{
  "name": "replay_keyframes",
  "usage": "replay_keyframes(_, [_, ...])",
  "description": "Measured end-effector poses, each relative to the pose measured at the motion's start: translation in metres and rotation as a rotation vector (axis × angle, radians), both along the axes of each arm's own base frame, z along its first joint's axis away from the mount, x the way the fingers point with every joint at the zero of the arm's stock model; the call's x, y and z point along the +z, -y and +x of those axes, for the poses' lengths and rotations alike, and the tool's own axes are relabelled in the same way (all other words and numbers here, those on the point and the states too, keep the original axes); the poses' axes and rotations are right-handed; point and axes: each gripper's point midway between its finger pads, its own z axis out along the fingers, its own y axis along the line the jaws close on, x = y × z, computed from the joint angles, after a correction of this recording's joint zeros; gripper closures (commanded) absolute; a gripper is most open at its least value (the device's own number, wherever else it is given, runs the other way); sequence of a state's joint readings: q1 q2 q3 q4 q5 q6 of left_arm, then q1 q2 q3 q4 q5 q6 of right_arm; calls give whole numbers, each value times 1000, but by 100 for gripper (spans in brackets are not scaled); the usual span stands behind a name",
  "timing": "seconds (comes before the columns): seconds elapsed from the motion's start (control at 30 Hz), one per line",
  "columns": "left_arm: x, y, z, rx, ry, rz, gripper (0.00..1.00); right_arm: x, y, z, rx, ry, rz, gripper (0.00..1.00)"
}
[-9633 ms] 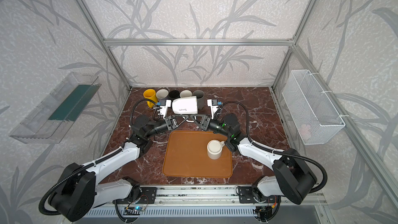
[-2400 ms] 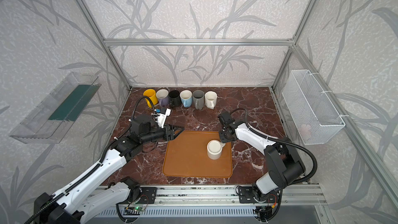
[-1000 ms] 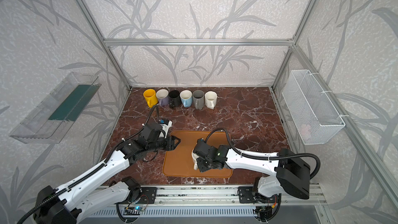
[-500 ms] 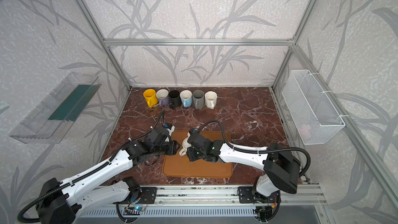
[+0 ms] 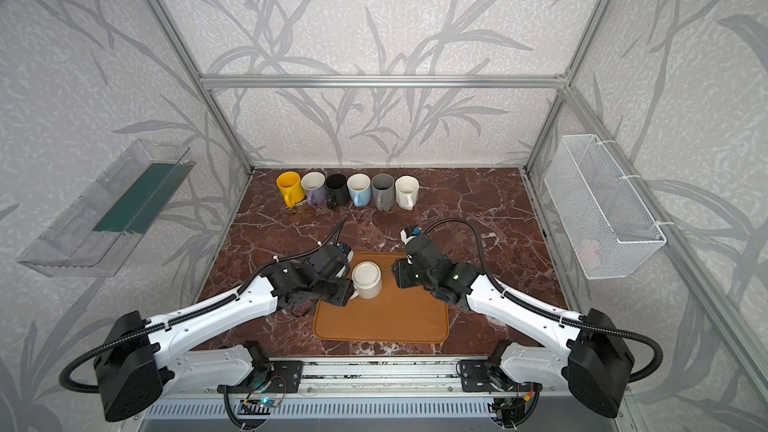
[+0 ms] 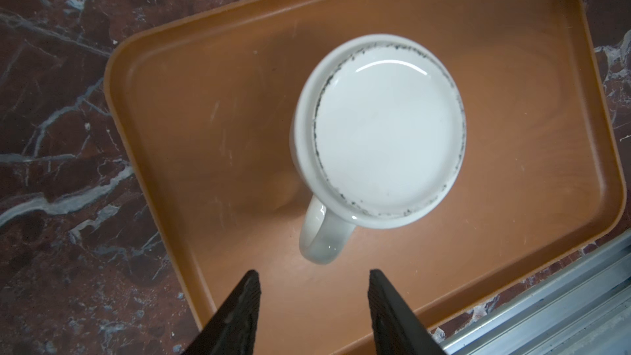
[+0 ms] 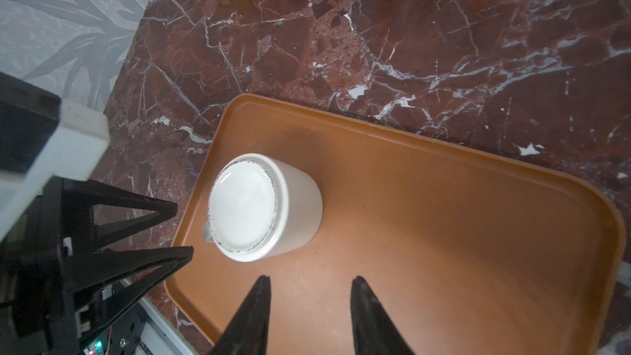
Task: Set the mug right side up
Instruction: 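Bring both grippers over the upside-down round white mug on the tray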
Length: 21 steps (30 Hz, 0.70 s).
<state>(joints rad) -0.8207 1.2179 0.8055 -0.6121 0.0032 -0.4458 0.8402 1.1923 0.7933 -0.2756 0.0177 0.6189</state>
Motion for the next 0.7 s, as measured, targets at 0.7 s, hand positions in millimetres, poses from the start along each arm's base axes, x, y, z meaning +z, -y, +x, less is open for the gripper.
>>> replay_keyframes(0.7, [-15, 12, 6, -156, -78, 151, 52, -12, 13, 2, -22, -19, -33, 60])
